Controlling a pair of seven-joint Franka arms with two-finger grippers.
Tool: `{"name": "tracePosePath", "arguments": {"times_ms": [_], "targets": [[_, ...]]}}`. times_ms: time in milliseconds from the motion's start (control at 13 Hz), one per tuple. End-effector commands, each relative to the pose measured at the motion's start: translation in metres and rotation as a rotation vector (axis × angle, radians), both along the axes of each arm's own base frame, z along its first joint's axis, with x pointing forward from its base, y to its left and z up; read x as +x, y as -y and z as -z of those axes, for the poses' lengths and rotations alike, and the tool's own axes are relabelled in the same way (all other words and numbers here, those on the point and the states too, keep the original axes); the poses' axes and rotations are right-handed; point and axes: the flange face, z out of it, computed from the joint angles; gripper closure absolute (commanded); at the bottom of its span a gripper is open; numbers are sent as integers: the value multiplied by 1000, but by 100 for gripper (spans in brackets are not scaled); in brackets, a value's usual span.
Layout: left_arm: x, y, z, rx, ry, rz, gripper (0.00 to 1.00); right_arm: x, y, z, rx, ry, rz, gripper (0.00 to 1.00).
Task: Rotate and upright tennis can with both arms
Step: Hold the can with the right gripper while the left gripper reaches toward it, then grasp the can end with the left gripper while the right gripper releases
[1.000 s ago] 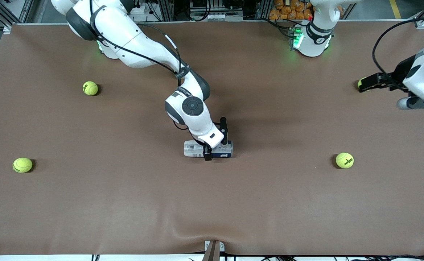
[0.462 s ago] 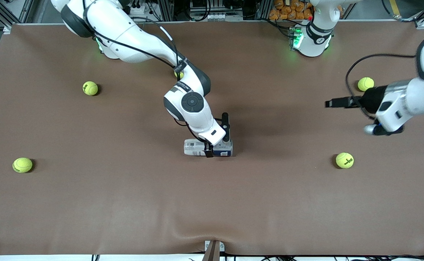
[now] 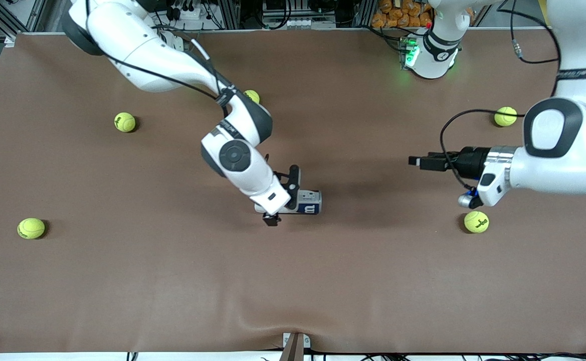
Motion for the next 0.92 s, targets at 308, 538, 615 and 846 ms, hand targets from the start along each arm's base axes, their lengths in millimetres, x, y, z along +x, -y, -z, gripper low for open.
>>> {"name": "tracePosePath", "arguments": {"times_ms": [308, 538, 615, 846], "targets": [[9, 58, 82, -211, -56, -170, 0, 50, 83, -34, 41, 0, 177, 0], [14, 76, 127, -330, -9, -238, 0, 66, 119, -59, 28, 23, 249, 0], [15, 83, 143, -369, 7, -258, 0, 72, 135, -63, 28, 17, 311, 0], [27, 105, 177, -437, 58, -316, 6, 85, 175, -79, 9, 20, 384, 0]]}}
